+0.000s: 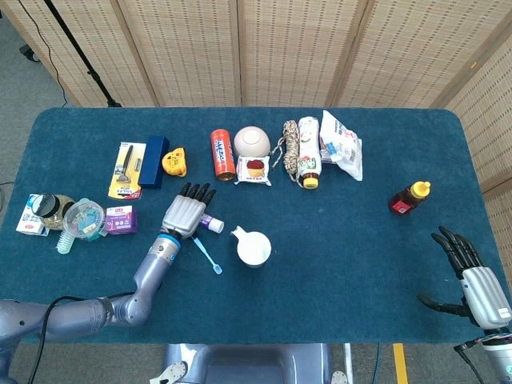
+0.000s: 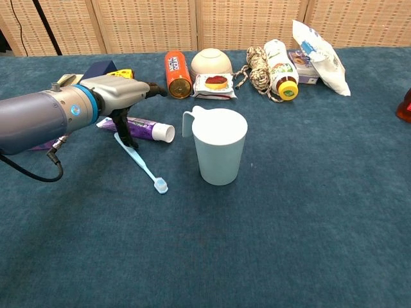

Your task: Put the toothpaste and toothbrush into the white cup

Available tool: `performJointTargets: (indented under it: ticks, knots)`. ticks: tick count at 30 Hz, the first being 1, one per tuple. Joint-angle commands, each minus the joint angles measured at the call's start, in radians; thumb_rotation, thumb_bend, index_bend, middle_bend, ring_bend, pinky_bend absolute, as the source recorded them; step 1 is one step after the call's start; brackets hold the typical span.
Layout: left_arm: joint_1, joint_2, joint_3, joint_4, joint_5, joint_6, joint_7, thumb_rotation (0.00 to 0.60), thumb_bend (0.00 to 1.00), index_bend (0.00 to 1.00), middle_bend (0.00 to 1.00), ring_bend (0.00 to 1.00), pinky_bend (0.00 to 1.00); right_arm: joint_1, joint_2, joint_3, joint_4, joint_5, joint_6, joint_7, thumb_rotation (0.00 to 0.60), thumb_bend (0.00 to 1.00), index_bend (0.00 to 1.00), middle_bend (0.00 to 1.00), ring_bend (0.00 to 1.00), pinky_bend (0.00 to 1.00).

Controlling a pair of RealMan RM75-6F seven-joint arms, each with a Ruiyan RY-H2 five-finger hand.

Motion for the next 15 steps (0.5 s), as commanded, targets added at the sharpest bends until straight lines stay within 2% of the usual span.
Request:
performJointTargets:
  ticks: [1,5,8,10,15]
  knots:
    - [-0.022,-0.014,-0.001,0.021,-0.003,-0.014,0.006,0.600,0.18,0.00,0.00,0.00,0.00,0.001,0.000,0.001,0.001,0.002,-0.002,0.002,0.600,0.00,0.00,0.00,0.00,0.00]
    - [-0.045,-0.027,0.005,0.037,-0.041,-0.027,0.030,0.600,0.20,0.00,0.00,0.00,0.00,0.003,0.000,0.002,0.003,0.004,-0.006,0.006,0.600,0.00,0.00,0.00,0.00,0.00]
    - [-0.057,-0.045,0.014,0.057,-0.053,-0.028,0.042,0.600,0.22,0.05,0.00,0.00,0.07,0.005,0.000,0.002,0.005,0.006,-0.011,0.013,0.600,0.00,0.00,0.00,0.00,0.00]
    - [-0.061,-0.054,0.017,0.068,-0.054,-0.027,0.038,0.600,0.24,0.14,0.04,0.03,0.14,0.005,0.000,0.002,0.007,0.006,-0.012,0.019,0.600,0.00,0.00,0.00,0.00,0.00]
    - [-0.059,-0.068,0.025,0.087,-0.016,-0.005,0.014,0.600,0.32,0.47,0.33,0.29,0.40,0.006,-0.001,0.003,0.011,0.006,-0.012,0.028,0.600,0.00,0.00,0.00,0.00,0.00]
